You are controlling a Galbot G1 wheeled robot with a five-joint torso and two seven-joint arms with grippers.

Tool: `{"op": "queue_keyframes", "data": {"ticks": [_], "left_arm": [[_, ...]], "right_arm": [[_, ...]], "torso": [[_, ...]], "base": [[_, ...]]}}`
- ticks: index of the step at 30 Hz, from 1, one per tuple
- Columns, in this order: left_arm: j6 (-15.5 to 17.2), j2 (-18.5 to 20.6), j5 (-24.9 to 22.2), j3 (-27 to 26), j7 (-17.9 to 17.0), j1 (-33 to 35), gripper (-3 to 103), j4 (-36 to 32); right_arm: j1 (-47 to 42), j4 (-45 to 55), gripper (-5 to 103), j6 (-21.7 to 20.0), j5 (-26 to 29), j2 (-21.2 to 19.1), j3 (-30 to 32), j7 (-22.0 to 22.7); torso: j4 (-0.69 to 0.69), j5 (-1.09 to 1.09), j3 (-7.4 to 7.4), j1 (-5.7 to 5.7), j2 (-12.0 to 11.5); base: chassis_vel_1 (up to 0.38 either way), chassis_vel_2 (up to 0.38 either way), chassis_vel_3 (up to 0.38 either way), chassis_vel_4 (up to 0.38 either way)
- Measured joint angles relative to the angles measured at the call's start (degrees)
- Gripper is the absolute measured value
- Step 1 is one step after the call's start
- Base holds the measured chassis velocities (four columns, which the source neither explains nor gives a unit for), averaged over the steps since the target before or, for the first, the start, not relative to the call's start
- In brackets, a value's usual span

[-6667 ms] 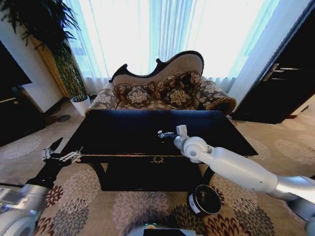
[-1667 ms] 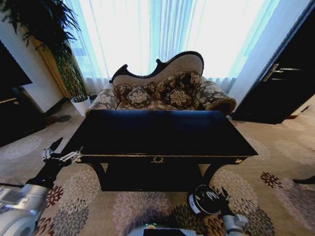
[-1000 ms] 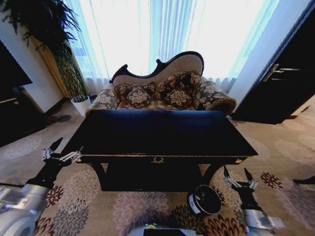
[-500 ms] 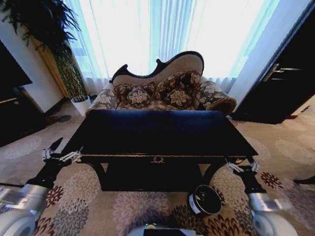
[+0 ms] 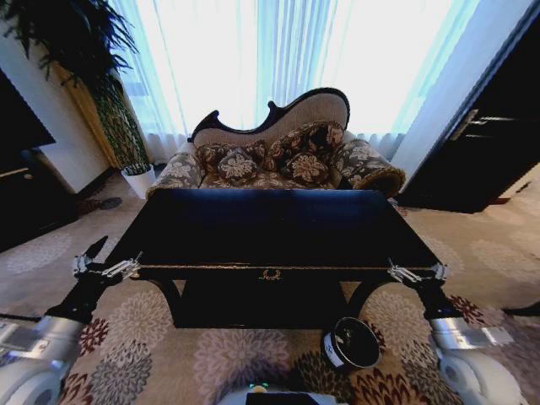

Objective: Move to the front of the table and place the trash on the table into the trash bin.

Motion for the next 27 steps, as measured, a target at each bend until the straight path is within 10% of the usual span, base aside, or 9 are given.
{"op": "queue_keyframes", "data": {"ticks": [27], "left_arm": [[0.00,0.00,0.00,0.00,0.00,0.00,100,0.00]], "right_arm": [[0.09,-0.07,100,-0.02,-0.32,0.32,0.03,0.02]], "torso": [[0.00,0.00,0.00,0.00,0.00]], "base": [[0.000,0.000,0.000,0.000]]}}
